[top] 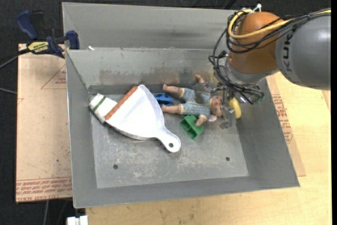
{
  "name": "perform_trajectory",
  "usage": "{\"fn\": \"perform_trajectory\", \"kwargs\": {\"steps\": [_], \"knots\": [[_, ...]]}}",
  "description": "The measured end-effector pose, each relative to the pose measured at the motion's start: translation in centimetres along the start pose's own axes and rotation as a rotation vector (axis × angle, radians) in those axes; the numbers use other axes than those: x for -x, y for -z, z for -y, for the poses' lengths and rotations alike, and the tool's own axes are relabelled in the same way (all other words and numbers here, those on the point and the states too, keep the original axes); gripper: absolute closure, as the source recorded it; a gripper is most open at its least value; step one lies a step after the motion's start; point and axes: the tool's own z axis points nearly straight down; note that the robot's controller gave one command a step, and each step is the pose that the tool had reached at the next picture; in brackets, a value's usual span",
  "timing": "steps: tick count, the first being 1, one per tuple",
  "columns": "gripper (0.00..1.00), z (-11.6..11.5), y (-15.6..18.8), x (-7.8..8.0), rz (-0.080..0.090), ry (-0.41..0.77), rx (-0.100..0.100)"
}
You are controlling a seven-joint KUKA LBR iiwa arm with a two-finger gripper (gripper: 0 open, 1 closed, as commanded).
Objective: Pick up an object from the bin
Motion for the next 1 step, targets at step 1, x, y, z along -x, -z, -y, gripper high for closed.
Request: {"fn": "perform_trajectory", "kwargs": {"steps": [1], "knots": [[1.0,-1.89,-2.84,1.44,0.011,0.429,-0.002]]}}
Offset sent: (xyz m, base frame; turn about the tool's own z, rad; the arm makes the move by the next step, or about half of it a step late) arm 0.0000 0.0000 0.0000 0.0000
